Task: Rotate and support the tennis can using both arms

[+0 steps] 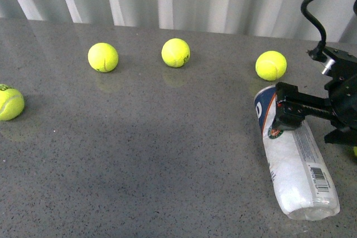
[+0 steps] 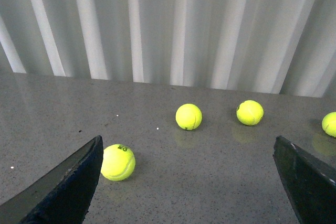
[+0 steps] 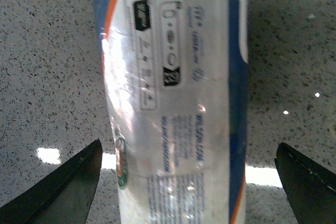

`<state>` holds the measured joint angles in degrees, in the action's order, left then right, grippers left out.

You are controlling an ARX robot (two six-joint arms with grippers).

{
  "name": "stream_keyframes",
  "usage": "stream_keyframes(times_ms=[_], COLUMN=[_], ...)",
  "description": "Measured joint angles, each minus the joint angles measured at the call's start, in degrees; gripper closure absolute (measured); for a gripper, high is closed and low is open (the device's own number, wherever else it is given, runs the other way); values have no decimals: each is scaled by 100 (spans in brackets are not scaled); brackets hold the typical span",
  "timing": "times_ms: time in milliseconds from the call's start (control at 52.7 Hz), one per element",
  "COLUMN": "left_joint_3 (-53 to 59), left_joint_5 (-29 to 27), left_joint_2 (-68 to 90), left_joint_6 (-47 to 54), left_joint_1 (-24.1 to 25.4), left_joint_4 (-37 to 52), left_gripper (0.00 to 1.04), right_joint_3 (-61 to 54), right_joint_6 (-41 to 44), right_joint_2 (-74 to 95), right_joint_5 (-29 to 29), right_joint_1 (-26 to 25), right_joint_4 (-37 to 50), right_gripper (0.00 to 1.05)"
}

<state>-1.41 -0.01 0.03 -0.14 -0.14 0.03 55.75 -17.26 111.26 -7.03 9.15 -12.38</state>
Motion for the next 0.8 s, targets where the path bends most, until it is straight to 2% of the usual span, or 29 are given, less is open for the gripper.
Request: stream_keyframes(times_ms=[266, 588, 702, 797], left_joint_3=[0, 0, 0, 0], left_joint_5=[-2, -2, 0, 0], left_joint_2=[0, 0, 2, 0], left_joint_6=[0, 0, 0, 0], left_joint_1=[0, 0, 0, 0], left_joint_4=[0, 0, 0, 0], left_gripper=[7, 7, 7, 7], right_joint_3=[549, 660, 686, 844], right_joint_6=[20, 0, 450, 1187], right_joint_2=[654, 702, 439, 101], right_joint_5=[-107, -271, -334, -514], right_joint_1=[232, 339, 431, 564], right_joint_4=[-98, -81, 76, 251], right_gripper=[9, 52, 65, 74])
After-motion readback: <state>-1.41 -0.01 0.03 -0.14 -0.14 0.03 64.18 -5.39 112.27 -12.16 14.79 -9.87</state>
